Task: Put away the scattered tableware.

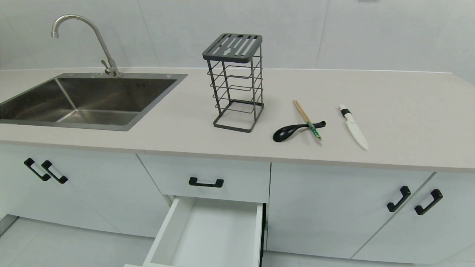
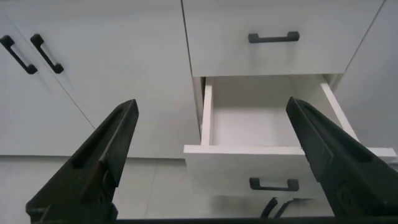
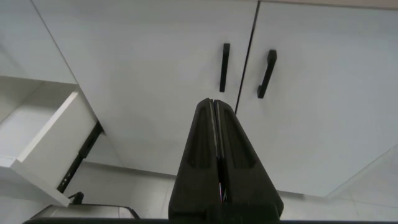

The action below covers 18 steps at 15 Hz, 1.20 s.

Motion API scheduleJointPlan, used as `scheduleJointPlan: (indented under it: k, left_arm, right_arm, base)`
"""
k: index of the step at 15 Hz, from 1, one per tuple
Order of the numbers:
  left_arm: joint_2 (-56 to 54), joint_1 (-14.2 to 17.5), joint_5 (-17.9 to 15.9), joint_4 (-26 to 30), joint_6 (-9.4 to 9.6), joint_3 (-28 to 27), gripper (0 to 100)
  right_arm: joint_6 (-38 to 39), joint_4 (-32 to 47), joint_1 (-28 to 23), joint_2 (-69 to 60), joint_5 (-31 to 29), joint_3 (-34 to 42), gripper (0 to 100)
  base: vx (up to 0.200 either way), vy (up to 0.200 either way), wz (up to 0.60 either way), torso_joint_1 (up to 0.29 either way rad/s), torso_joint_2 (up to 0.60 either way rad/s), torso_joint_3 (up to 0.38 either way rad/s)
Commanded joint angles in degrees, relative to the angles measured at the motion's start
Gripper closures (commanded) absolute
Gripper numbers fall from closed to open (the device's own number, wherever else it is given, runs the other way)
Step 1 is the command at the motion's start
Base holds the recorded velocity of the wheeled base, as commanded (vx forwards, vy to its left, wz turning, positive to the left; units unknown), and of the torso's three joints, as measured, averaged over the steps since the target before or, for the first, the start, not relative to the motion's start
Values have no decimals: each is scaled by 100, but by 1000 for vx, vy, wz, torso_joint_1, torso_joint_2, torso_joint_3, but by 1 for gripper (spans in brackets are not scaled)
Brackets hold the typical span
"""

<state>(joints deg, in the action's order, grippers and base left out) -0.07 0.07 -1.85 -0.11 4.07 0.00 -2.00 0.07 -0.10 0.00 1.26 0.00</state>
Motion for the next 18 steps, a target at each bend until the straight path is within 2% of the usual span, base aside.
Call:
scheduleJointPlan:
  k: [1,4,6,8,9,11,18]
  left_arm:
    - [7,-7,1,2,-3,0,0]
    - [7,1,27,2,-56,0,0]
    - [7,1,124,11,-161,0,0]
    - [7,1,203,11,-390,0,0]
    - [7,1,229,11,-425,0,0]
    - [7,1,229,11,-416,0,0]
    - [7,1,229,11,-407,0,0]
  right_arm:
    - [-2,1,1,0,-11,0,100]
    - [-11,1,1,0,-29,0,100]
    - [-11,1,1,0,-29,0,100]
    - [-11,1,1,0,-29,0,100]
    - [-11,1,1,0,-29,0,100]
    - [-11,1,1,0,-29,0,100]
    - [7,1,1,0,-38,-9,100]
  base:
    - [0,0,0,349,-471,-237]
    - [0,0,600,295,-504,-242]
    - [0,0,0,264,-503,-232]
    - [0,0,0,115,-195,-100]
    - [200,0,0,41,-90,-41]
    - [200,0,0,22,-41,-14]
    - [0,0,0,0,0,0]
